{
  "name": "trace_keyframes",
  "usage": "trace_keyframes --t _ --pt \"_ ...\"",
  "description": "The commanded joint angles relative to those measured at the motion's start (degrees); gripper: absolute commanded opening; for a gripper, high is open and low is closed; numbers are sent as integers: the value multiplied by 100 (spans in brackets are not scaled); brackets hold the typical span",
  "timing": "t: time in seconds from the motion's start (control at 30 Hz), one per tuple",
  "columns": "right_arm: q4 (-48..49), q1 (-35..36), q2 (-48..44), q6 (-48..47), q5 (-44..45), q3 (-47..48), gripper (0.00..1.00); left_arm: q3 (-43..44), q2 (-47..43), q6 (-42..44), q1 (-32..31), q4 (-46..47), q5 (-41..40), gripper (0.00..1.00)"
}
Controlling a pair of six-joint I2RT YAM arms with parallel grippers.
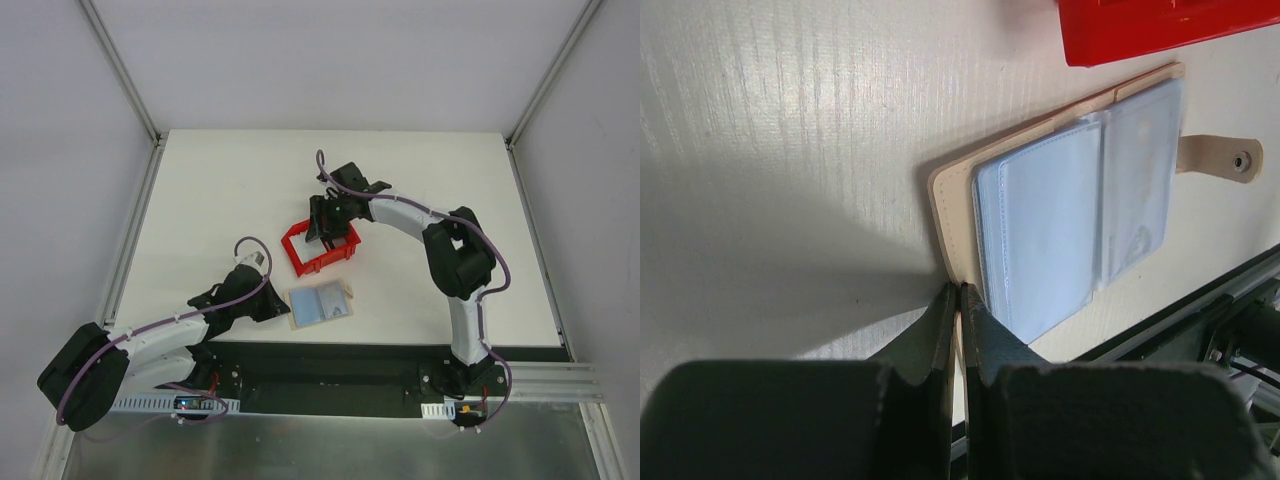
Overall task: Put the credit cards into the card holder
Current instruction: Pick up the credit card from the storage box.
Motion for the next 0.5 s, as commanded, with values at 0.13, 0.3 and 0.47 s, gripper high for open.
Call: trace_keyframes --t 0.13,0.3,0.47 --pt "270 -10 -490 120 -396 -69 51 194 93 79 18 52 -72 0" --pt "279 -10 -551 129 -466 -51 48 195 102 96 18 61 -46 0" --pt "279 -19 -613 129 -449 -51 41 212 111 96 18 69 -37 0"
